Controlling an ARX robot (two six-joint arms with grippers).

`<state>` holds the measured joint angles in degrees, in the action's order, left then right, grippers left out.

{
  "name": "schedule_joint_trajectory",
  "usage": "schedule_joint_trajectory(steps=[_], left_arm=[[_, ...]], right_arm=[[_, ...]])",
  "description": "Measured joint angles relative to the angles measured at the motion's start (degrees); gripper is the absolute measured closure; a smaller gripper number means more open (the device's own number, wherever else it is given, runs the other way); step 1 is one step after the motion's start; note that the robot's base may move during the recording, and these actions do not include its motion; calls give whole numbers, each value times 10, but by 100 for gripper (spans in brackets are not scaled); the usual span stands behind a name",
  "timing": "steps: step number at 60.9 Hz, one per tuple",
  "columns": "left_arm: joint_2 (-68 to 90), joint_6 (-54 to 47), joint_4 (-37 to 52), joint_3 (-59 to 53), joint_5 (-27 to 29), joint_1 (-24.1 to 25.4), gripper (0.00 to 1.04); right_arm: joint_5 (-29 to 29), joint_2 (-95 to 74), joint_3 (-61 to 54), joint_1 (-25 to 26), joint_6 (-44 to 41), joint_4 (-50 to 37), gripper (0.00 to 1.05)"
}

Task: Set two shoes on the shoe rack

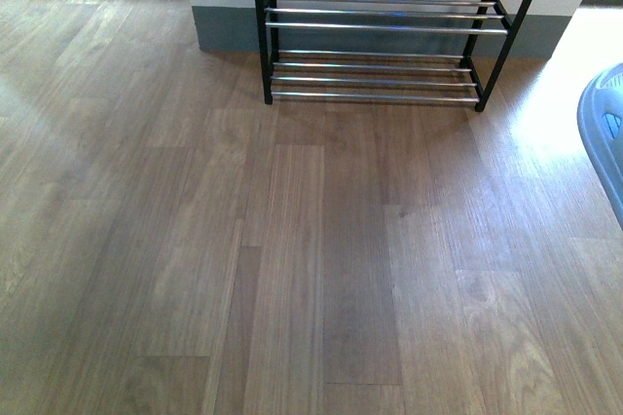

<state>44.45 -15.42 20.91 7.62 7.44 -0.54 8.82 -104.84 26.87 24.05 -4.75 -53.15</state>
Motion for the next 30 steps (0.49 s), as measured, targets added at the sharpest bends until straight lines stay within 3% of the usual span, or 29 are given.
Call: schedule_joint_trajectory(steps=[8,30], left_arm=[[-84,-27,-44,10,38,-1,103],[-100,-46,-48,12,42,-4,103]], right_arm=[[1,0,0,0,0,0,103],[0,0,0,0,0,0,103]])
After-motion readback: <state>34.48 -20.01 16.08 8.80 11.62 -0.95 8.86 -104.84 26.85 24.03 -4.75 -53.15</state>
